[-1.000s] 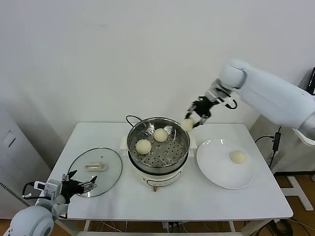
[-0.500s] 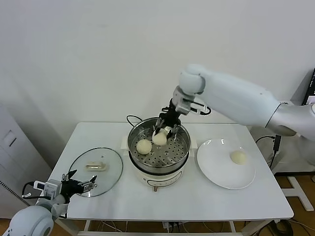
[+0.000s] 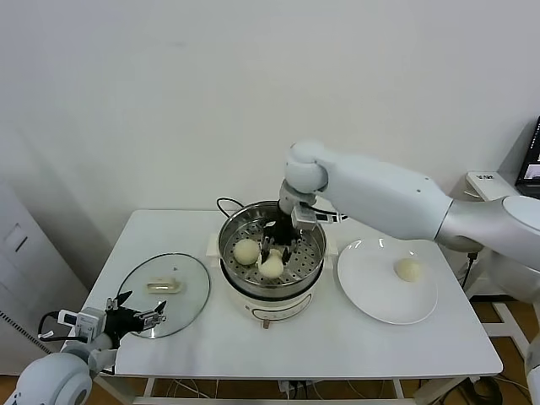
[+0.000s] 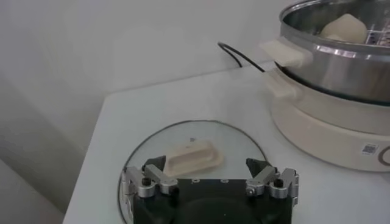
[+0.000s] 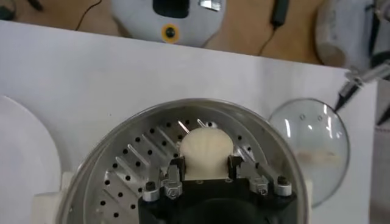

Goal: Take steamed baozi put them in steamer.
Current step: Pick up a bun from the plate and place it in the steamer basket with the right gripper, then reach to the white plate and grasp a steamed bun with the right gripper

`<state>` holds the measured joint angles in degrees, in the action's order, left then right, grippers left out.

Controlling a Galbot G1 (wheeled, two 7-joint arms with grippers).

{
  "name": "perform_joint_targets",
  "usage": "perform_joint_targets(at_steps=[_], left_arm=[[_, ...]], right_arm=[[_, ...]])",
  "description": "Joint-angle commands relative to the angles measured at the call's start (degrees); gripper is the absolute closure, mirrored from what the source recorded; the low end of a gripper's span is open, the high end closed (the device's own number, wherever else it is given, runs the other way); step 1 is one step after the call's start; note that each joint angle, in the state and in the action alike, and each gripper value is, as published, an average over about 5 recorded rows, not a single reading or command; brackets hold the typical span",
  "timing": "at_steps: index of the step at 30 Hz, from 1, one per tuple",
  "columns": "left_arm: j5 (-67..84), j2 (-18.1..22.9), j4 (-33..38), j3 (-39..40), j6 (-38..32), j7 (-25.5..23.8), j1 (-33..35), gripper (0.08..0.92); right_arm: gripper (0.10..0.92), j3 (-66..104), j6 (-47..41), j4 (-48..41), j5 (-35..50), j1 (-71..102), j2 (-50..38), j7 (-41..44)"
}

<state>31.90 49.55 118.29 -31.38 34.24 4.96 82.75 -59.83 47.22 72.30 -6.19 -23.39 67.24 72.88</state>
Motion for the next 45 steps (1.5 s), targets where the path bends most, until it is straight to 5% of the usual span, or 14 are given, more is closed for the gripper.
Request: perform_joint_targets(at_steps=[1, 17, 27, 45], left_arm=[[0.0, 0.0, -0.1, 0.0, 0.0, 0.0, 0.0, 0.177], [-0.1, -0.2, -0.1, -0.3, -0.3, 0.0, 0.7, 0.177], [0.1, -0.2, 0.1, -0.7, -0.1, 0.0, 0.5, 0.177], [0.1, 0.2, 0.4, -1.7, -0.2, 0.1, 1.3, 0.177]], right_arm=[[0.574, 1.2, 2.8, 0.1, -6.2, 4.7, 1.6, 0.1], [0.217, 4.9, -3.3, -5.7, -4.1, -1.5, -1.5, -0.8], [0.203, -4.7, -26.7, -20.4, 13.3, -12.5, -12.1, 1.3], [0.203, -3.5, -35.6, -32.3, 13.7, -0.5, -21.8, 0.4]])
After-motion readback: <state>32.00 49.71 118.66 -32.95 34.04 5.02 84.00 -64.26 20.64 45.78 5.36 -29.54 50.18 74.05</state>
